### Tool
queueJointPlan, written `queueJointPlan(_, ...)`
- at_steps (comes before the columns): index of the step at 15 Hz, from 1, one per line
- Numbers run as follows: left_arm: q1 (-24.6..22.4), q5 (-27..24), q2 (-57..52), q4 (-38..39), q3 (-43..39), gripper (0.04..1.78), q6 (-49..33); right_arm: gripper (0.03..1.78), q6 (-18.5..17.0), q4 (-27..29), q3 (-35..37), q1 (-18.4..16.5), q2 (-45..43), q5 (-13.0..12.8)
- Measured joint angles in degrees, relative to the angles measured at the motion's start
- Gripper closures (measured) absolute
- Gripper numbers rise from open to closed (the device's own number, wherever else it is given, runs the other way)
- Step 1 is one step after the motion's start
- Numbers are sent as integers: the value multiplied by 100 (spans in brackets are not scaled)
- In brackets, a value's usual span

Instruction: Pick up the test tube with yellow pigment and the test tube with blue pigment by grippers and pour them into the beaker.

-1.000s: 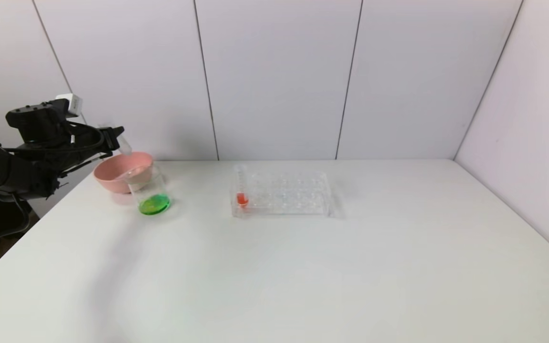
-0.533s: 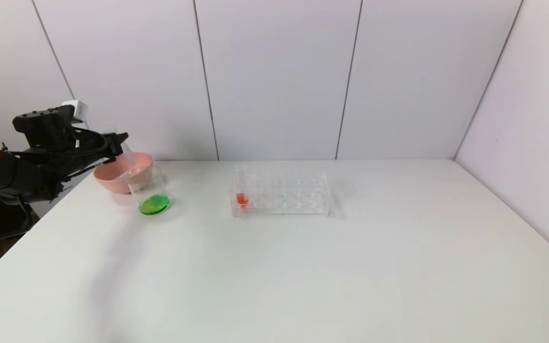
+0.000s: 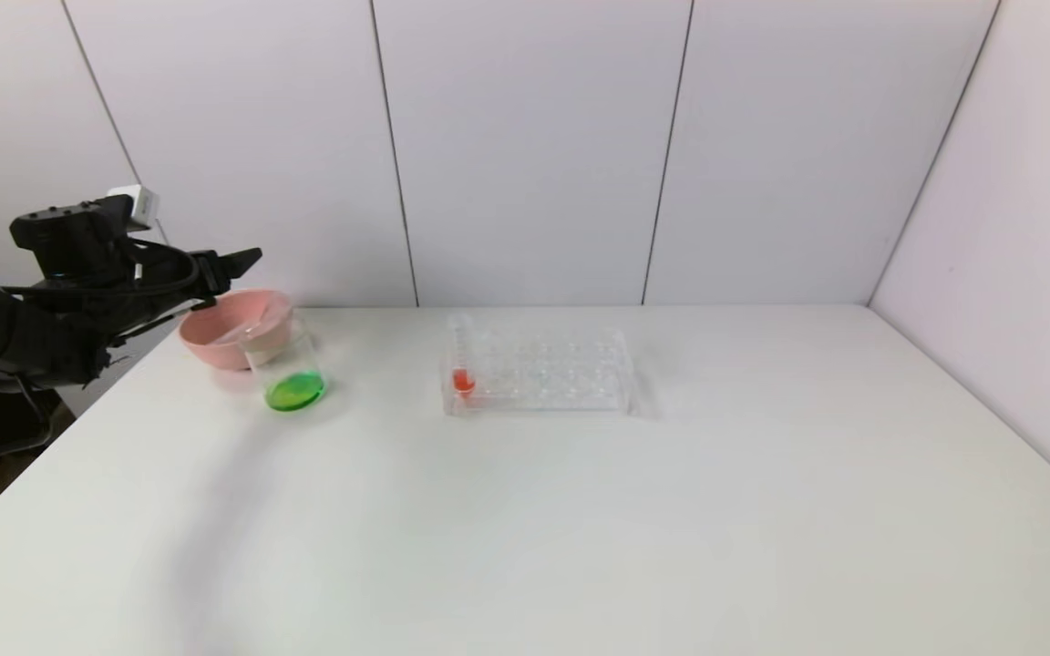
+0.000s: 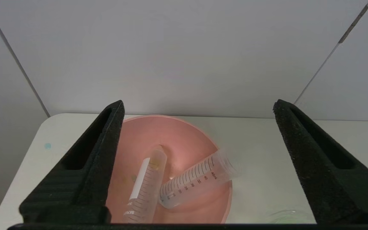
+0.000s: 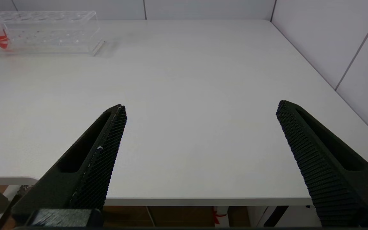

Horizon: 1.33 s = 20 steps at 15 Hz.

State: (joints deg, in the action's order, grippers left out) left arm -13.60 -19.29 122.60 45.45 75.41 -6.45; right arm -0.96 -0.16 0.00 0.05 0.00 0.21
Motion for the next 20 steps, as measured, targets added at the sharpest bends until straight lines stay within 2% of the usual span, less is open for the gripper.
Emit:
queueJointPlan(3,-124,-271,-651,13,-424,5,-49,10,0,0,0,2,0,-2)
queueJointPlan(8,-883,-1414,-2726,-11,-1585,6,-658,10,0,2,0,0,0,-2)
queueJointPlan(11,-1685,-2732,-4459,-2,-2330,6,-1640,10,0,0,0,0,0,-2)
queueJointPlan(14,-2555,-4929,-5962,-6,-2712,6,-2847,10,0,0,0,0,0,-2)
queueJointPlan(16,-2826,-6023,-6612,26,-2773,6,-3638,10,0,0,0,2,0,-5)
queueJointPlan(17,-2876,-6225,-6800,33,-2792,6,-3788,10,0,2,0,0,0,-5)
queueJointPlan(20,-2892,-6235,-7110,194,-2740,6,-3872,10,0,0,0,5,0,-5)
